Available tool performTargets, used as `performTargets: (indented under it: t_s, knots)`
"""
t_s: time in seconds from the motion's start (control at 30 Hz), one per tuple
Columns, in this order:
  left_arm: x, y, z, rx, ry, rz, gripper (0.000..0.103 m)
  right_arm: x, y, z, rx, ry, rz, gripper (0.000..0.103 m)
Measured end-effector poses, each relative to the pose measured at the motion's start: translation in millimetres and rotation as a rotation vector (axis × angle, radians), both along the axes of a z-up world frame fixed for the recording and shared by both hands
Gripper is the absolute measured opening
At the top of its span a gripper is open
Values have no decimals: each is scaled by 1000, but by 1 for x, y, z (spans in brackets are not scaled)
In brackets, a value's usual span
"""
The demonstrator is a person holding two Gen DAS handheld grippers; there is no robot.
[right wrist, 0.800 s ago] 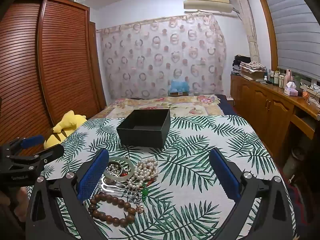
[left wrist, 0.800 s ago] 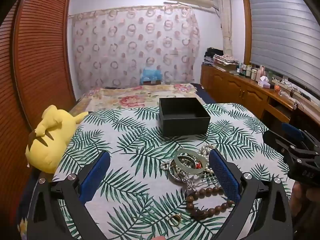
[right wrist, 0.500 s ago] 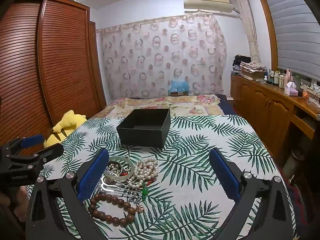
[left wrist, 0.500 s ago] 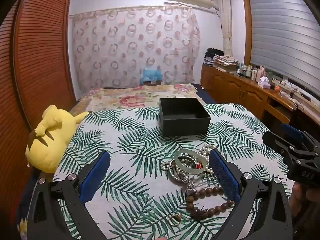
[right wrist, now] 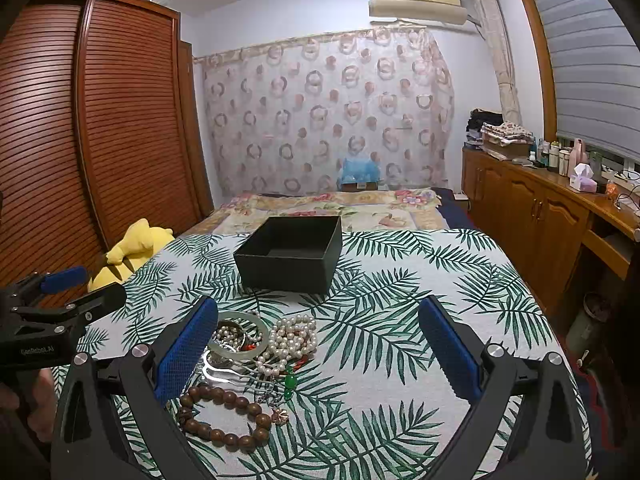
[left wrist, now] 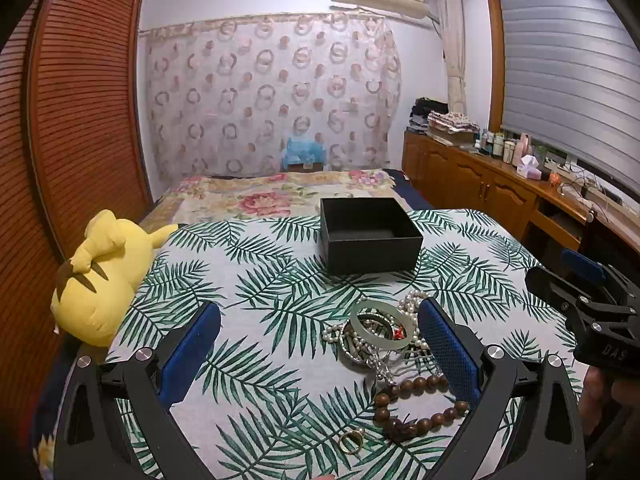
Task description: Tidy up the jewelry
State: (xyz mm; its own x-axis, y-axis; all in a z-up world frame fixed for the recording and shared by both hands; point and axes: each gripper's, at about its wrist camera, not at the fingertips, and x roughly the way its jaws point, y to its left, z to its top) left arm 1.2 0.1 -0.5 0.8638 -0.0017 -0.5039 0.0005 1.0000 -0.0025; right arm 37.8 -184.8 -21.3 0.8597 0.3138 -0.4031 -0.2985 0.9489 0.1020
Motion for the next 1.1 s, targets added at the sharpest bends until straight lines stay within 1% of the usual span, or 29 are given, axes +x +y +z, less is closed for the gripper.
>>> performTargets:
  t_s: [1.1]
  knots:
    - [1,2,0,-2,-1,0,95,0,0,-1,-2,0,1,100]
